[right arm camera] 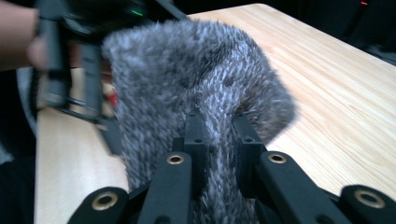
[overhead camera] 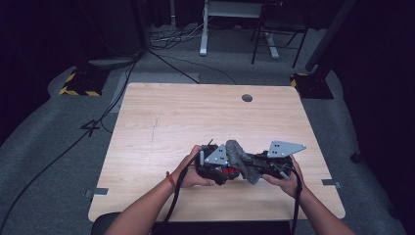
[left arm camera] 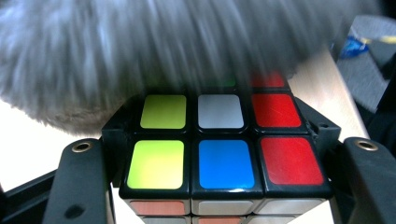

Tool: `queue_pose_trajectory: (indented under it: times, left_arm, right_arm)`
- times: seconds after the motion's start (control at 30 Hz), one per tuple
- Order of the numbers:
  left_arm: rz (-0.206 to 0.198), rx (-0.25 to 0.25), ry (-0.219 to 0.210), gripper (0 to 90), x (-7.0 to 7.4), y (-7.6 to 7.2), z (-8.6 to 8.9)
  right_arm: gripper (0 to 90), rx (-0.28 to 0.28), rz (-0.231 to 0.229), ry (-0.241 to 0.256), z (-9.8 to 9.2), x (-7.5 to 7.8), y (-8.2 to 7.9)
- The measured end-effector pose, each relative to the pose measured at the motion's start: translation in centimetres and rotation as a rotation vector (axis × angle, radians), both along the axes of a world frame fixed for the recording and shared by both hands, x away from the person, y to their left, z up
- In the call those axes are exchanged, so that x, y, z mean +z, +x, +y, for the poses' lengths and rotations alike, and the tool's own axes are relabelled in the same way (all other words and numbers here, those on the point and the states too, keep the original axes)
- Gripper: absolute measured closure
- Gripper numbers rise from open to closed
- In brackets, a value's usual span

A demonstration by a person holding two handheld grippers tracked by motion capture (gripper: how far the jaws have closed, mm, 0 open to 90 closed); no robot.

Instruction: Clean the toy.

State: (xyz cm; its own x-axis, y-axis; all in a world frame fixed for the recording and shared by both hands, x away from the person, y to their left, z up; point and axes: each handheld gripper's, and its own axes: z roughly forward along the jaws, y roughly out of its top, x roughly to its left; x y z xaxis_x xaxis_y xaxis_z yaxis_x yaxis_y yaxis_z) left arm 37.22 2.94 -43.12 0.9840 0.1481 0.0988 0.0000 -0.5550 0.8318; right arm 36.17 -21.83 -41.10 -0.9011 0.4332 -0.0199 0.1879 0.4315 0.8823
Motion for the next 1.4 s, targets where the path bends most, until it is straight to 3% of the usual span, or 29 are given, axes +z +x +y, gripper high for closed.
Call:
queue_pose_trajectory:
  times: [0.1,0.4,0.57,0.67,0.8,0.97,1.07,1.2,1.4]
  left_arm:
    - [-0.001,-0.011,-0.031,33.5,0.5,-0.3,0.2]
    - [-0.008,-0.003,-0.089,33.5,1.6,-0.1,1.2]
    - [-0.018,0.020,-0.058,33.5,1.3,0.2,1.3]
    - [0.002,0.041,-0.047,33.6,0.8,0.6,1.4]
    - [0.022,0.028,-0.042,33.6,0.3,0.6,1.1]
    - [0.023,-0.020,-0.012,33.6,-0.1,-0.2,0.0]
    - [0.014,-0.026,-0.009,33.6,0.0,-0.3,-0.2]
    - [0.025,-0.041,-0.079,33.6,0.9,-0.5,0.4]
    - [0.008,-0.013,-0.119,33.5,1.6,-0.4,1.2]
  right_arm:
    - [79.9,-0.002,0.034,-0.007,-0.1,-0.3,0.4]
    - [79.9,0.078,0.117,-0.147,1.1,-2.3,0.7]
    - [79.9,0.099,0.119,-0.138,1.1,-2.1,0.5]
    - [79.9,0.125,0.090,-0.075,0.5,-1.1,0.0]
    - [79.8,0.096,0.040,-0.054,0.4,-0.3,-0.3]
    - [79.7,0.032,0.019,0.009,-0.2,0.0,0.0]
    - [79.7,0.028,0.024,-0.011,-0.2,-0.2,0.2]
    - [79.7,0.013,0.041,-0.053,-0.1,-0.7,0.6]
    - [79.7,0.051,0.068,-0.099,0.7,-1.4,0.5]
